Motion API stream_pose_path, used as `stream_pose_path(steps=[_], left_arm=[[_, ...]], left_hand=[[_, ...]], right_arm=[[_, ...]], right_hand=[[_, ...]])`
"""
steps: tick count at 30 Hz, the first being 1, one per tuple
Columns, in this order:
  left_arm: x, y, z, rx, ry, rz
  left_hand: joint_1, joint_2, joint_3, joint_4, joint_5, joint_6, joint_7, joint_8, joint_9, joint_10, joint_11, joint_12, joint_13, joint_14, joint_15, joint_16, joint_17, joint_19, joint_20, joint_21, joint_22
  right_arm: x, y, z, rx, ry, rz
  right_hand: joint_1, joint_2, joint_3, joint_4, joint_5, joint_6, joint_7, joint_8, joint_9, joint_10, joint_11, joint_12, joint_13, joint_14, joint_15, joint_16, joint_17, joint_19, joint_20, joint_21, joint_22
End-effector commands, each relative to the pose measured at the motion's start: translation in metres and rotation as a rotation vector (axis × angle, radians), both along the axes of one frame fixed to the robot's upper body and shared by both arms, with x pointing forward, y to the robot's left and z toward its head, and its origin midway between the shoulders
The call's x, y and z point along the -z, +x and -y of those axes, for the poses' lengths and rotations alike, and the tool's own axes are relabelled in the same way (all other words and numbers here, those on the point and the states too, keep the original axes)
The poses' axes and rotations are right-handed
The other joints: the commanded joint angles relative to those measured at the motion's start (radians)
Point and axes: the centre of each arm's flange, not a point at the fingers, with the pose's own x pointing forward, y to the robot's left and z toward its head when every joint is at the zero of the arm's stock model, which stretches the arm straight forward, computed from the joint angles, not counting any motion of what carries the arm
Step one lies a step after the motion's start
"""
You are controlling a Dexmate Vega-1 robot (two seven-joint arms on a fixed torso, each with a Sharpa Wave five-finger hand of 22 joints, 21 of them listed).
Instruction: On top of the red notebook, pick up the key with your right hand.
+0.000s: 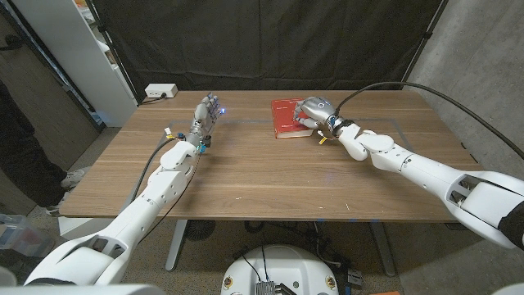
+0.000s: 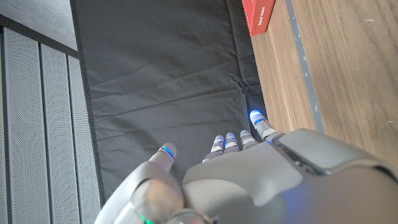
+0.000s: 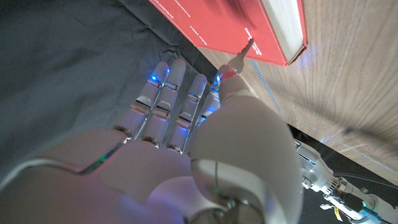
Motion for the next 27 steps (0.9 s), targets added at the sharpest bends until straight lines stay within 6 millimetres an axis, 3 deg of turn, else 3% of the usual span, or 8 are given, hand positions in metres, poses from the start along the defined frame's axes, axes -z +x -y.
stream_pose_path(steps=[1,27], left_arm=[[0.001,-0.007,-0.003,0.000,-0.004,0.016],[0.006,-0.025,-0.012,-0.002,-0.009,0.040]], left_hand=[[-0.004,0.088,-0.004,0.003,0.005,-0.002,0.000,0.001,0.006,-0.013,0.004,0.003,0.003,-0.080,0.007,0.003,0.003,-0.085,0.004,-0.003,0.004],[-0.003,0.090,-0.006,0.002,0.007,0.000,-0.001,0.002,0.006,-0.010,0.005,0.004,0.003,-0.079,0.007,0.003,0.003,-0.083,0.004,-0.006,0.004]], right_arm=[[-0.013,-0.012,-0.003,-0.010,0.024,0.047],[-0.027,-0.030,-0.007,-0.009,0.110,0.117]], right_hand=[[0.009,0.001,-0.004,0.001,0.006,0.045,0.031,0.115,0.070,0.007,-0.002,0.006,0.002,0.009,-0.156,-0.004,0.004,0.003,-0.007,0.005,0.001],[0.014,-0.002,-0.011,0.005,0.015,0.043,0.034,0.124,0.053,0.019,-0.005,0.009,0.001,0.019,-0.156,-0.022,0.016,0.001,-0.011,0.010,0.000]])
